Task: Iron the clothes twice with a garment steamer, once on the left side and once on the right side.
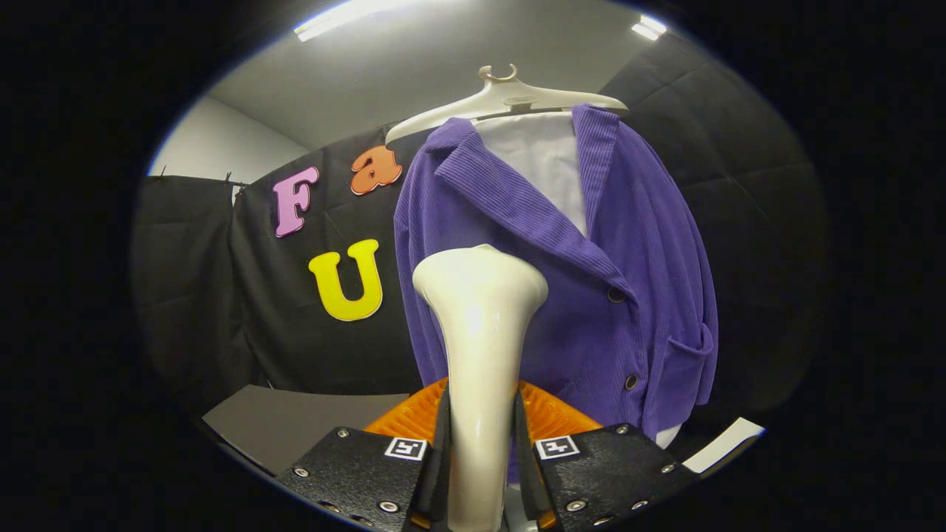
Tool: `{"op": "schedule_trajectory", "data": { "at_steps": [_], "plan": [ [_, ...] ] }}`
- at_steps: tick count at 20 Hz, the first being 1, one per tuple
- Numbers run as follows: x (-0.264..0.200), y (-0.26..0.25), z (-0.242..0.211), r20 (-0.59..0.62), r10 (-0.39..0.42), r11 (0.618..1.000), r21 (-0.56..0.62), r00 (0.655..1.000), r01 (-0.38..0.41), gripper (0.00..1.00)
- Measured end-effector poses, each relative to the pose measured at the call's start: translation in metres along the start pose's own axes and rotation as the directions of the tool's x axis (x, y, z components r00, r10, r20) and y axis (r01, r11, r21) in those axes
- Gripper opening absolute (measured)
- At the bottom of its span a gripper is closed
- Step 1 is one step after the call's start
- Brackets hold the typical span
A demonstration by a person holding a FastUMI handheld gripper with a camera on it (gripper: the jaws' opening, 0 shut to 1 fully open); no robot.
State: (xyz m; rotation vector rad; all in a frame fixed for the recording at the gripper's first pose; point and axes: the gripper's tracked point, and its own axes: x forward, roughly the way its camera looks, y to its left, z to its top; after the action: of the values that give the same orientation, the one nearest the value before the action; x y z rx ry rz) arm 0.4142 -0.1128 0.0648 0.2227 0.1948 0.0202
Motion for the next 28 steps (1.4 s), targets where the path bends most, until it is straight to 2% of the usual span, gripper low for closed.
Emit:
{"op": "schedule_trajectory", "data": {
  "at_steps": [18,28],
  "plan": [
    [-0.022,-0.03,-0.137,-0.213,-0.066,0.997,0.022,0.975,0.072,0.39],
    [-0.025,-0.047,-0.221,-0.341,-0.11,0.991,0.039,0.934,0.131,0.39]
  ]
}}
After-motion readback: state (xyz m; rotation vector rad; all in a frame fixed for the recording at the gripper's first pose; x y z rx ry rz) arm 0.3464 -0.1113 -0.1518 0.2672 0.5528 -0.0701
